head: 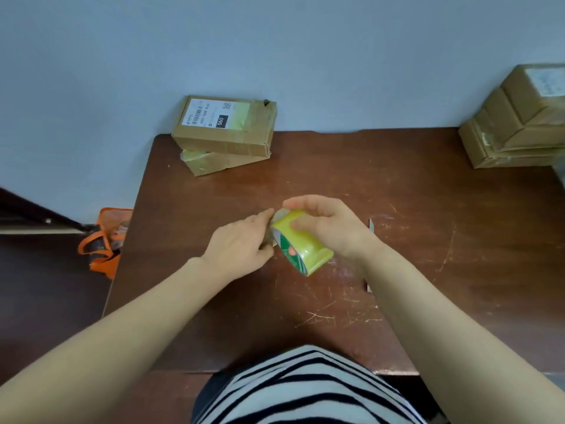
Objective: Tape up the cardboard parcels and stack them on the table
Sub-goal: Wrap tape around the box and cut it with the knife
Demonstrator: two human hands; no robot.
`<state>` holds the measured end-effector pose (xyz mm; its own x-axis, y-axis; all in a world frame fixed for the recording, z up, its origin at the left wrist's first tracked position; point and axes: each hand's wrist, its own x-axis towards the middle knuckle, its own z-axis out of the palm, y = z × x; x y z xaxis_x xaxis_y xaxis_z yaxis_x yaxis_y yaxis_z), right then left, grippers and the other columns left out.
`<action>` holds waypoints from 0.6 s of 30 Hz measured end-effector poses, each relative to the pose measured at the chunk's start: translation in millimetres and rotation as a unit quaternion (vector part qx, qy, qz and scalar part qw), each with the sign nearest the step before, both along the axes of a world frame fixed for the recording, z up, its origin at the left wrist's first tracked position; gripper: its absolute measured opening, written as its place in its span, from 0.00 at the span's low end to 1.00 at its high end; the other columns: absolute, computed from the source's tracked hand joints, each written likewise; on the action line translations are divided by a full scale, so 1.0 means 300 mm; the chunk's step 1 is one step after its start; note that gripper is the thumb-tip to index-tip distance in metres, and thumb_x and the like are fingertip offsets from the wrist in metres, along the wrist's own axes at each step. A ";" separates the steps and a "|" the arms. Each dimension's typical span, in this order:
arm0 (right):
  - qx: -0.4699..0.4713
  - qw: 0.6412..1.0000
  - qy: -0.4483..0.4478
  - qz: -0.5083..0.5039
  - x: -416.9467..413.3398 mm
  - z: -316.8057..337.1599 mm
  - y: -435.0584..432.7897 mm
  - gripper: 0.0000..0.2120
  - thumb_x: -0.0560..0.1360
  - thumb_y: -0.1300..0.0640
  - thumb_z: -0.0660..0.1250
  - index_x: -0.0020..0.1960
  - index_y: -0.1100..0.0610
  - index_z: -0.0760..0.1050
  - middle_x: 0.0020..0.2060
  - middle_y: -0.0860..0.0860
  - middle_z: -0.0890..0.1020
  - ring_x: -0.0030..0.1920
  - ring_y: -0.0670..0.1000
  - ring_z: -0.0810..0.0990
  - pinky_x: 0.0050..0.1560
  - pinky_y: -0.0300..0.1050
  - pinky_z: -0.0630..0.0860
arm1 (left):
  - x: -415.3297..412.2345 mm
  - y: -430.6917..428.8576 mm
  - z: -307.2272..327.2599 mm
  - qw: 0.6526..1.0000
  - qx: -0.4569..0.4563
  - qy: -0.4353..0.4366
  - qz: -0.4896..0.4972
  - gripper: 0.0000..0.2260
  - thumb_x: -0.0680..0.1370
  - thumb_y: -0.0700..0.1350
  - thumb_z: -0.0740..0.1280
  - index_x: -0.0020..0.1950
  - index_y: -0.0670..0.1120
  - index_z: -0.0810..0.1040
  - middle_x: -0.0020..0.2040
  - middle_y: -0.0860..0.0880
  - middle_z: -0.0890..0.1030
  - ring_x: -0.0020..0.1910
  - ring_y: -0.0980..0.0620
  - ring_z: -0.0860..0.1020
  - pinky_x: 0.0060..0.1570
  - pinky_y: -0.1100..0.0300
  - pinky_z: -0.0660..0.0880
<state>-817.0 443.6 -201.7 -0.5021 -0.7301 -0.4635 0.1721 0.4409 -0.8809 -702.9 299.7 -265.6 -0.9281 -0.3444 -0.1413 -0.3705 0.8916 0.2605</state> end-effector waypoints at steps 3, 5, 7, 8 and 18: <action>-0.028 0.998 0.048 0.014 0.011 0.009 -0.036 0.17 0.76 0.61 0.65 0.64 0.50 0.73 0.50 0.46 0.80 0.43 0.43 0.80 0.43 0.35 0.76 | -0.003 0.007 0.019 0.999 0.014 -0.021 0.021 0.30 0.80 0.57 0.58 0.78 0.49 0.52 0.68 0.50 0.70 0.65 0.48 0.72 0.52 0.53 0.72; -0.050 0.998 0.049 0.004 0.022 0.014 -0.053 0.16 0.77 0.57 0.65 0.65 0.51 0.73 0.49 0.47 0.80 0.40 0.41 0.80 0.39 0.31 0.74 | -0.004 0.011 0.026 0.999 0.006 -0.031 0.032 0.29 0.80 0.57 0.55 0.77 0.45 0.54 0.64 0.48 0.70 0.62 0.46 0.72 0.48 0.52 0.71; -0.062 0.995 0.072 -0.010 0.027 0.007 -0.060 0.16 0.78 0.56 0.65 0.65 0.52 0.73 0.47 0.48 0.81 0.39 0.42 0.81 0.40 0.33 0.75 | -0.011 -0.004 0.026 0.998 -0.011 -0.052 0.032 0.27 0.81 0.55 0.54 0.76 0.43 0.55 0.61 0.46 0.70 0.60 0.44 0.73 0.46 0.51 0.70; -0.056 0.993 0.103 -0.007 0.028 0.002 -0.059 0.15 0.78 0.55 0.64 0.65 0.51 0.73 0.50 0.48 0.81 0.43 0.45 0.81 0.46 0.37 0.77 | -0.017 -0.017 0.023 0.997 -0.025 -0.066 0.027 0.26 0.82 0.53 0.53 0.77 0.43 0.52 0.62 0.46 0.70 0.60 0.44 0.73 0.45 0.50 0.70; -0.001 0.998 0.025 -0.062 0.004 -0.106 -0.009 0.15 0.76 0.57 0.65 0.61 0.44 0.72 0.50 0.48 0.80 0.52 0.49 0.79 0.55 0.43 0.75 | -0.062 -0.132 -0.060 0.954 0.285 -0.087 0.044 0.28 0.80 0.54 0.61 0.77 0.47 0.59 0.68 0.48 0.72 0.66 0.50 0.70 0.58 0.62 0.66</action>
